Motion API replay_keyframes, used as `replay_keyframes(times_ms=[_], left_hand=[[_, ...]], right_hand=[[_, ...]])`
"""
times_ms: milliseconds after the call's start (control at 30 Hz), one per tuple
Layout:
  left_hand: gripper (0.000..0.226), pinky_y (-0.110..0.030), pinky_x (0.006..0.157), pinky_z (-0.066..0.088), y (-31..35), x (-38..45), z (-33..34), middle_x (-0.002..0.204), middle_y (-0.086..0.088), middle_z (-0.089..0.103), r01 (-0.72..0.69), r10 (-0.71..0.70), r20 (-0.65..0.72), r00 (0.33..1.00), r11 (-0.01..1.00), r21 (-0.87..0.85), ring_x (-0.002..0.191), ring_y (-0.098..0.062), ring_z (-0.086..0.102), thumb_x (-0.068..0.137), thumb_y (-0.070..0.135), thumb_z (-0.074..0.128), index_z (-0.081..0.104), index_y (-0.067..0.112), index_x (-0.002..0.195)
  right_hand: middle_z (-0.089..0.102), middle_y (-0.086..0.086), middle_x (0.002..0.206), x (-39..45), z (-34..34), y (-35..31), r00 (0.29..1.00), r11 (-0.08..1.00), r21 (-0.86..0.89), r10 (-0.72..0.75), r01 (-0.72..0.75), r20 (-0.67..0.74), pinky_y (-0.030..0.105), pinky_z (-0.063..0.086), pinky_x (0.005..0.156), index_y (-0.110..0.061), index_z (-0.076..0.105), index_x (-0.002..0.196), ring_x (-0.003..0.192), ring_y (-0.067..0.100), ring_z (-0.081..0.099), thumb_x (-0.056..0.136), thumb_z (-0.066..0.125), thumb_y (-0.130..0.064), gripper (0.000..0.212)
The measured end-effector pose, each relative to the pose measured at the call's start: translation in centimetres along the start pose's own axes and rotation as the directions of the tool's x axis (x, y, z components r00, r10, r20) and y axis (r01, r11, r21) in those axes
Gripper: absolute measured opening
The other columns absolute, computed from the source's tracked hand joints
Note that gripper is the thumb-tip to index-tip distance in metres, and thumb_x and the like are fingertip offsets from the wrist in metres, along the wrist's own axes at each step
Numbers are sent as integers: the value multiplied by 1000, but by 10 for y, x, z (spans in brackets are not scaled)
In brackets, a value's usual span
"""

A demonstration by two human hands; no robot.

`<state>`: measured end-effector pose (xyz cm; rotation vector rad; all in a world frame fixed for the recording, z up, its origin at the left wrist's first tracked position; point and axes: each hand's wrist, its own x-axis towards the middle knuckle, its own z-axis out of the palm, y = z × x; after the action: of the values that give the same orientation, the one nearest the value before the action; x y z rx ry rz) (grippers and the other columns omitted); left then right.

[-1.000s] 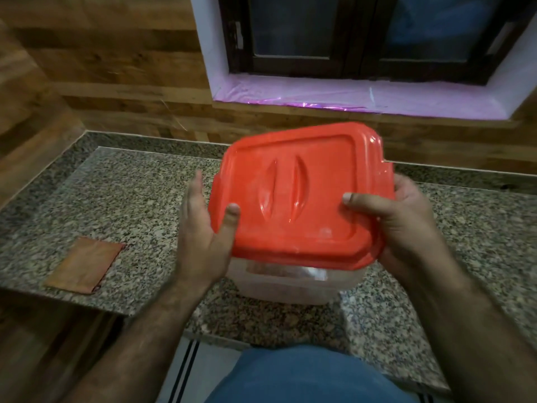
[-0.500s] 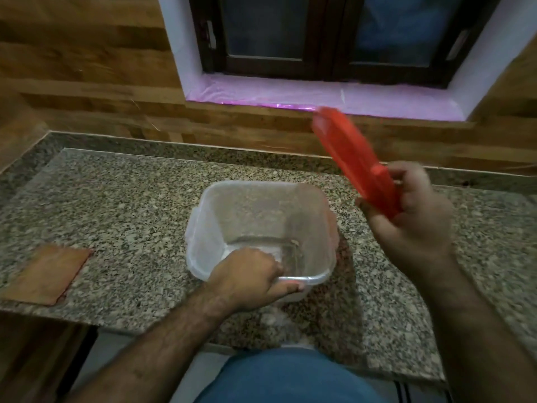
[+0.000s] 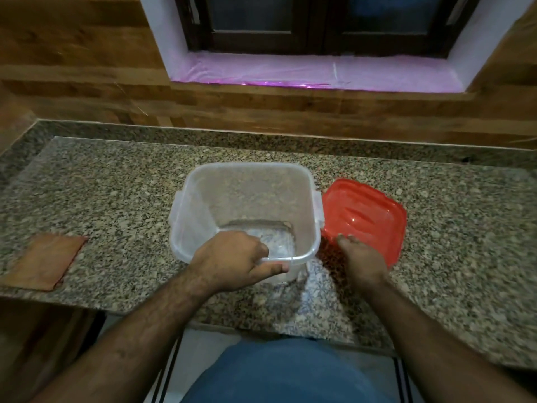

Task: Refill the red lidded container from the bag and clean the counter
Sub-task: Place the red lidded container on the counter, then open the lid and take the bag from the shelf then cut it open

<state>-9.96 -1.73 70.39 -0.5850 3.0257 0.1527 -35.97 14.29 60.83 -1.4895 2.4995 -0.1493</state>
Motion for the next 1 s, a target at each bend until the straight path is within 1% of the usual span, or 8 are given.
replay_keyframes(times_ms=[133,233,333,467,633,733,900,1000], left_hand=[[89,-40,60,49,-1,0,2,66,4,55,5,-5,-6,1000,1000,5,63,-17,55,87,94,7,54,22,69],[90,-40,59,48,-1,0,2,65,5,54,10,-10,-35,999,1000,0,62,-17,55,85,95,5,54,22,67],[87,-37,55,46,1,0,0,62,5,53,18,-17,-63,998,1000,19,58,-16,53,90,93,11,55,21,67],[80,-36,52,43,1,-1,2,58,4,50,-18,21,-80,997,999,33,55,-18,52,96,84,21,53,18,64],[78,-35,54,47,-2,-3,-6,61,4,55,-24,23,-49,999,999,-25,58,-18,56,98,83,24,56,19,67],[62,-35,55,46,-13,-9,-21,63,7,54,1,-34,-183,982,984,-177,60,-15,55,104,70,34,56,23,70],[48,-30,56,43,-78,-35,-67,63,6,61,200,-272,-505,819,961,-192,61,-16,60,104,53,52,69,20,74],[45,-33,58,45,-137,-65,-107,64,6,64,357,-461,-591,663,887,-292,64,-17,62,101,52,57,73,18,77]], right_hand=[[57,16,153,1,25,9,993,997,-75,-26,35,117,41,51,107,-21,53,143,135,34,60,97,56,-21,46],[67,8,138,11,43,21,991,995,-82,-49,59,122,43,54,101,-24,67,119,127,33,63,96,55,-52,38],[73,8,92,19,35,19,999,974,226,21,-13,-35,39,51,74,-16,67,92,90,35,71,98,41,-55,47],[66,8,76,45,-11,-4,943,834,552,174,12,-283,44,49,70,-14,62,82,77,34,65,108,46,-41,41],[75,12,86,97,-99,-48,904,807,554,60,206,-424,49,57,78,-8,72,96,85,33,70,105,42,-53,55],[71,5,80,122,-145,-93,872,831,440,-103,339,-479,45,55,73,-10,69,93,82,32,69,105,42,-56,54],[61,1,75,148,-188,-204,810,813,192,-461,549,-362,41,49,67,-18,54,79,79,33,63,103,45,-54,45],[71,6,85,164,-209,-284,762,765,122,-586,633,-276,41,53,71,-14,64,87,85,33,67,101,45,-58,49]])
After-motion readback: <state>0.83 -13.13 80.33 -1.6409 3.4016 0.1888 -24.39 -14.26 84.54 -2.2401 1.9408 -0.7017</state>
